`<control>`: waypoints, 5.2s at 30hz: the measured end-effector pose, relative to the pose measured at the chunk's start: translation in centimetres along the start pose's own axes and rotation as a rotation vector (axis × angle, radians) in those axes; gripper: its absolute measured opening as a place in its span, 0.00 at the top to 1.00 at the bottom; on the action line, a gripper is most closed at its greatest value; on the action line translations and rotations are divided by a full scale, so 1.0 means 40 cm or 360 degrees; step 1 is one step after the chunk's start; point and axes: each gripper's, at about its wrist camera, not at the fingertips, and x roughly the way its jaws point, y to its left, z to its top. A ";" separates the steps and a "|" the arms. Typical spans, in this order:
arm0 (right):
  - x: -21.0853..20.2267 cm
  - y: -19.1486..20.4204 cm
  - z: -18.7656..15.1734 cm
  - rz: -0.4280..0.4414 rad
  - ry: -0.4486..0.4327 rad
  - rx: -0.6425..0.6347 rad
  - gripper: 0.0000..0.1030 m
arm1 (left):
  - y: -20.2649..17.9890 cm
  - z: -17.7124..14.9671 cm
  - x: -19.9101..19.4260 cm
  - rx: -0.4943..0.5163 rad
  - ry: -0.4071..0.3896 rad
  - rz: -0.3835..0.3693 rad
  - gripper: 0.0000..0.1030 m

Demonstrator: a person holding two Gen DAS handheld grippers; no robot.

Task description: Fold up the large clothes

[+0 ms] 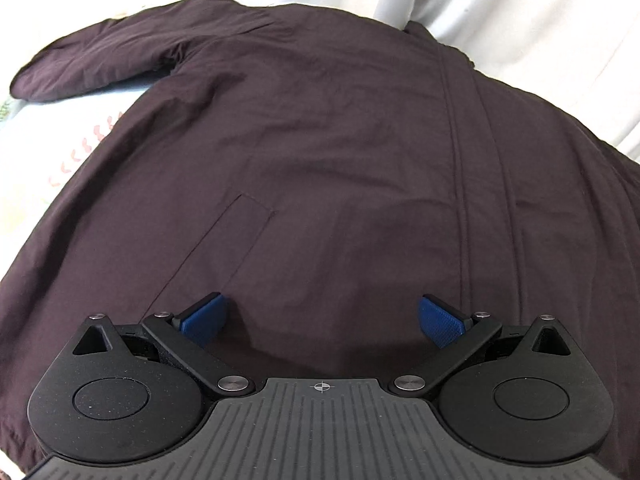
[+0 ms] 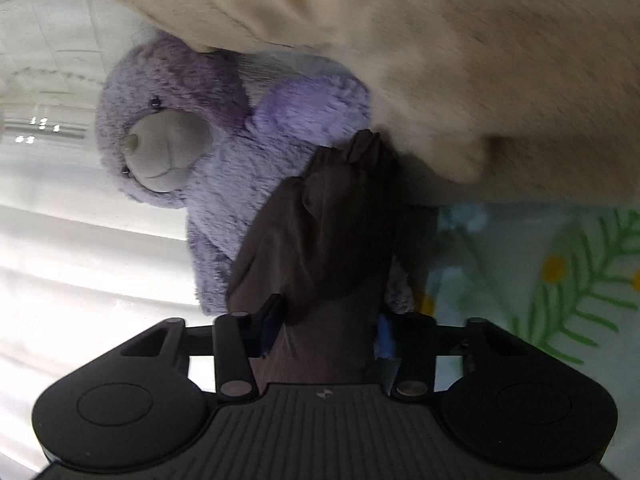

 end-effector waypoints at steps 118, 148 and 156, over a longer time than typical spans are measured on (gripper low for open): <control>0.072 0.288 -0.798 0.0043 0.0735 -0.2023 0.48 | 0.204 0.406 0.188 -0.0342 -0.0300 -0.0311 0.08; -0.048 0.281 -0.814 0.0169 0.0959 -0.1569 0.31 | 1.029 0.379 0.234 -0.1775 -0.0704 -0.0293 0.86; -0.076 0.278 -0.792 0.0231 0.0935 -0.1509 0.31 | 0.833 0.494 0.029 -0.1119 -0.0954 -0.0257 0.90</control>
